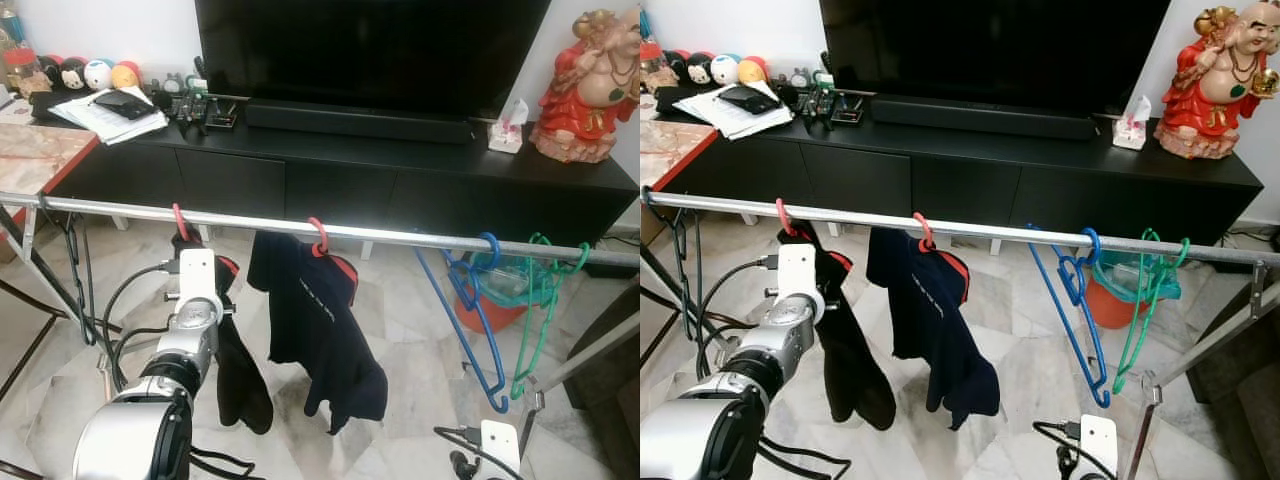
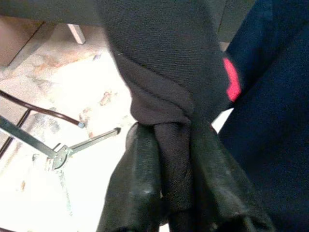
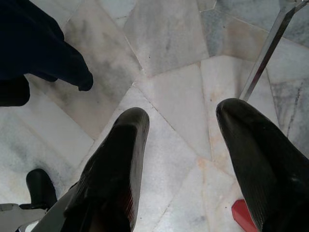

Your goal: Hang hanger

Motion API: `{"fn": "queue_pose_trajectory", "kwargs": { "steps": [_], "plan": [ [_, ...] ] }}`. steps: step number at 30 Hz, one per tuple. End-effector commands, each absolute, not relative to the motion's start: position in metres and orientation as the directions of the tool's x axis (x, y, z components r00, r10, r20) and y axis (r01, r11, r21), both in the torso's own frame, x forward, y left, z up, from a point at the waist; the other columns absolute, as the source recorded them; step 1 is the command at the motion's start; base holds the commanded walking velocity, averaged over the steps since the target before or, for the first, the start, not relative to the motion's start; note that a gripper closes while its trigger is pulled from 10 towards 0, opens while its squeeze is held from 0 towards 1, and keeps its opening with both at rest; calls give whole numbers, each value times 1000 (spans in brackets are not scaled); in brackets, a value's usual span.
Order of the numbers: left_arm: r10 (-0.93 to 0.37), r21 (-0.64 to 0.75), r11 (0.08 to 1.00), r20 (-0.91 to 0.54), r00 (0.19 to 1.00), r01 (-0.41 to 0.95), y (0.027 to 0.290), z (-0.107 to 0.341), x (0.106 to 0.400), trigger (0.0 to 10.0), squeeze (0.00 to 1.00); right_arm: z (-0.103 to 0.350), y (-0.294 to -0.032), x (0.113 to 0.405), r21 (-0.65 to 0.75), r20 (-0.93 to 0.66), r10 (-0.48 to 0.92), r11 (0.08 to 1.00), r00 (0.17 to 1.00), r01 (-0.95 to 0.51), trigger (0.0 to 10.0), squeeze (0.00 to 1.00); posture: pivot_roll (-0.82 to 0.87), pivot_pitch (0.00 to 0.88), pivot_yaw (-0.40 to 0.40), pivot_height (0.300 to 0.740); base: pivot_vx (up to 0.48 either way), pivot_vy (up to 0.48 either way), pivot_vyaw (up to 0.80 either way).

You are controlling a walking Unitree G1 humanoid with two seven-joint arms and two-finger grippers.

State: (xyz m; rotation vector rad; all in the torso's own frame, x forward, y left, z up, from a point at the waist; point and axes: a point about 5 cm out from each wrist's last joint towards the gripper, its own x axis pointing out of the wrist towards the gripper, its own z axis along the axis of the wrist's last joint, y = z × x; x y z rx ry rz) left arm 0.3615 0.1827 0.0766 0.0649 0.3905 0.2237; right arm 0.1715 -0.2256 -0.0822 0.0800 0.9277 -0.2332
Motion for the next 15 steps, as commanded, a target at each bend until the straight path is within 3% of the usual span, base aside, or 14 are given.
{"fn": "queue_pose_trajectory", "kwargs": {
  "steps": [1,15],
  "plan": [
    [227,127,973,-358,906,-194,182,80,364,0,0,-82,-227,170,-30,-798,-172,968,577,247,10000,0,-90,0,-83,740,0,0,0],
    [224,138,972,-291,930,-191,181,81,362,0,0,-82,-228,170,-33,-798,-169,971,579,239,10000,0,-87,0,-88,740,0,0,0]
  ]
}}
